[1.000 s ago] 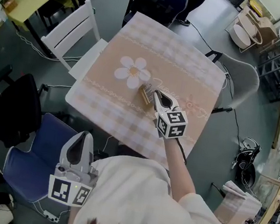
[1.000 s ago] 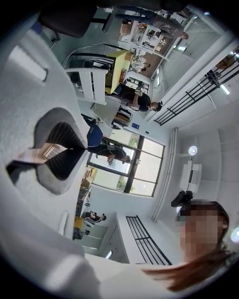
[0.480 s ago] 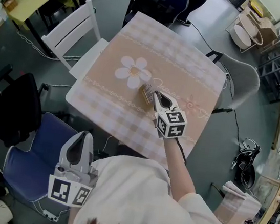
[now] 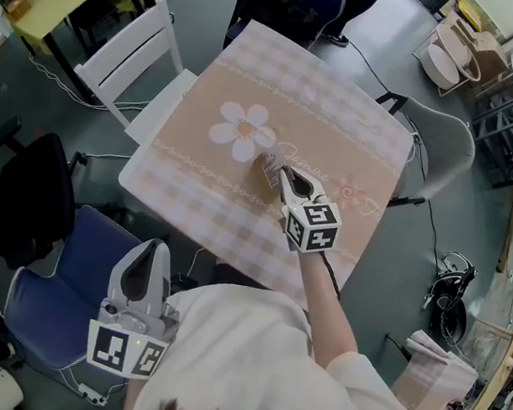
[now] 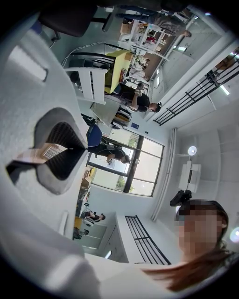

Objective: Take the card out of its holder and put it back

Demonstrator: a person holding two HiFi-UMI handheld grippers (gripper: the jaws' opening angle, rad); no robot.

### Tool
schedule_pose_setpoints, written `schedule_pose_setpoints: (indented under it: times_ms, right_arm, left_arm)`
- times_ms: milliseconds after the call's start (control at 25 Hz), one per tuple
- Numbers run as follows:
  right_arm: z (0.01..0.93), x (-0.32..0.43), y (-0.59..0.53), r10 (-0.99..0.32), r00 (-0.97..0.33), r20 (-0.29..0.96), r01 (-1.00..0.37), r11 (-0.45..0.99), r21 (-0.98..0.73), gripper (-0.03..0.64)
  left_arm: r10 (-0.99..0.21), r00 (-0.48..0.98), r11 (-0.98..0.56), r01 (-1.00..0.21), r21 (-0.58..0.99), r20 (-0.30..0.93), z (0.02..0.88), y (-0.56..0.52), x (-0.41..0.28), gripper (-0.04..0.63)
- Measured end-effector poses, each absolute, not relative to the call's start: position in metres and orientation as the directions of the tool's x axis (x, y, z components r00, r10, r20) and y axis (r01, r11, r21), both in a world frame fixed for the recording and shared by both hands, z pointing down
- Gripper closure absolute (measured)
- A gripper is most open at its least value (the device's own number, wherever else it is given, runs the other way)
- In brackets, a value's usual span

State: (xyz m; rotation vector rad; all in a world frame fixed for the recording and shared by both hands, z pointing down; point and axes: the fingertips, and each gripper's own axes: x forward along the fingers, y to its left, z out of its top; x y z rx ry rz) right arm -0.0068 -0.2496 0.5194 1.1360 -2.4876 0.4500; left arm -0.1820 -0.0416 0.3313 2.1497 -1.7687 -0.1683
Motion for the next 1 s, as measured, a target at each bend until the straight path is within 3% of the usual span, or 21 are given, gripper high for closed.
schedule_pose_setpoints:
  times_ms: [840,1000]
  right_arm:
    - [0.526,-0.004,-0.248,-0.660,-0.599,0.453,-0.780,0.608,-0.146,0.598]
    - [0.514,-0.005,-0.251,-0.680,-0.610,0.407,-0.778,0.612,-0.144,0.595]
  left_arm:
    - [-0.970,0.207,-0.153,-0.925,0.347,0.124,0.332,-0.036,-0.185,0.595]
    - [-0.977,0.175,-0.126,-0.933,0.338,0.121,0.329,-0.033,-0.196,0.595]
